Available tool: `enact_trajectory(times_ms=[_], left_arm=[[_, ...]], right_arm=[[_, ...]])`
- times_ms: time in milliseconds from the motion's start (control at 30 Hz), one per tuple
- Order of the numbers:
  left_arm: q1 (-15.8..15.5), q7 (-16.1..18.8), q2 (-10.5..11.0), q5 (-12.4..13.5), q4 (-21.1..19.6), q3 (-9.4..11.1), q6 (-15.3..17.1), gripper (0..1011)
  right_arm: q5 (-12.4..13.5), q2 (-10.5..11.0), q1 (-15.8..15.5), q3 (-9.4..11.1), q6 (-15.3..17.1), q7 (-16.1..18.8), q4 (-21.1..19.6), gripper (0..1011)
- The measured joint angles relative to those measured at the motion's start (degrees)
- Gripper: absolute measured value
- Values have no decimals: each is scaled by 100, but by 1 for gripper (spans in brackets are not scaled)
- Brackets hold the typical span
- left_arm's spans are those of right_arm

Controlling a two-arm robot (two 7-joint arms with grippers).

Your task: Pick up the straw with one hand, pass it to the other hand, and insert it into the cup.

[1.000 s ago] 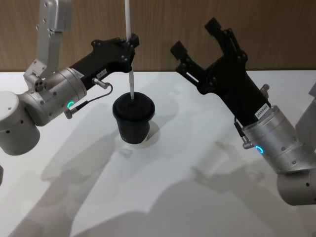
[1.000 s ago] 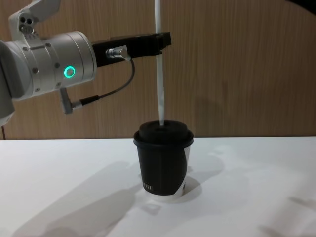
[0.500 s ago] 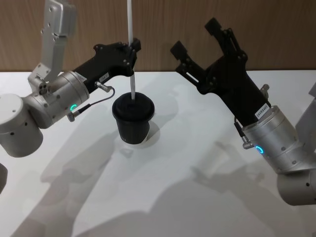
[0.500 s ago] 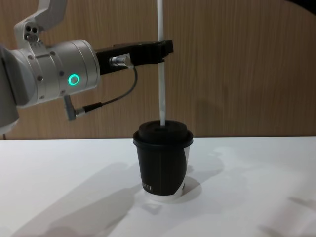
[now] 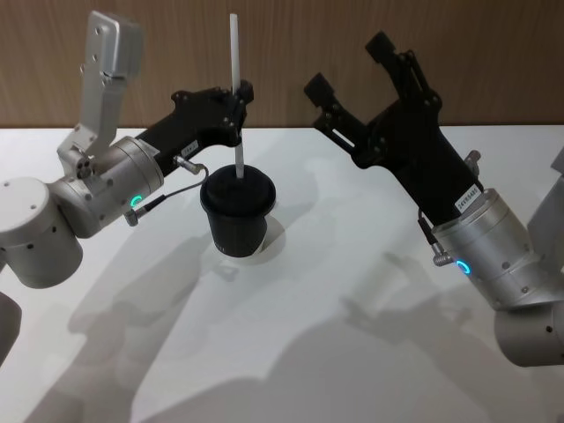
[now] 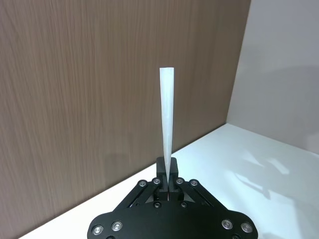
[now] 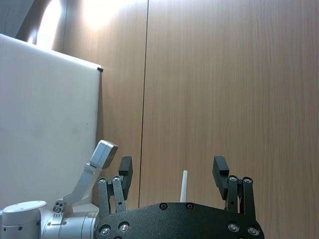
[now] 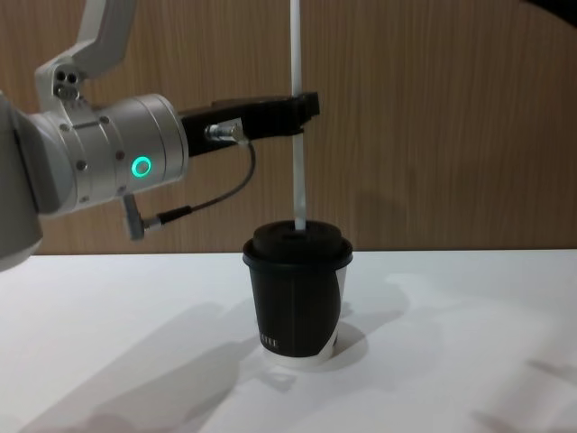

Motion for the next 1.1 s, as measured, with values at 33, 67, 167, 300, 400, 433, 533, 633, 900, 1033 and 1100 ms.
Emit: enact_trajectory(times_ms=[33,67,167,300,400,433,533,633,900,1033,1100], left_arm=[[3,-2,-2,2,7,0,0,5],[15,-5,-7,8,28,0,-1,4],[39,-11,-15,20,56,0,-1,4],[78,-13,-18,35,74,-4,-1,70],[116,-12,-18,44,72,-12,3,161],[130,-11,-15,46,65,-15,4,179],[172,-5,1,53,28,-25,10,272],[224,2,25,66,-23,-36,15,373],[409,76,121,133,-249,-87,15,618],[582,172,213,209,-478,-143,-3,734],[651,206,249,234,-562,-162,-9,818]], right_arm=[[0,0,0,0,0,0,0,1001],[0,0,0,0,0,0,0,1001],[0,0,0,0,0,0,0,1001],[0,0,0,0,0,0,0,1001],[0,0,0,0,0,0,0,1001],[0,0,0,0,0,0,0,1001],[0,0,0,0,0,0,0,1001],[0,0,0,0,0,0,0,1001],[0,0,0,0,0,0,0,1001],[2,2,0,-1,-1,0,0,1001],[8,4,0,-3,-3,0,0,1001]])
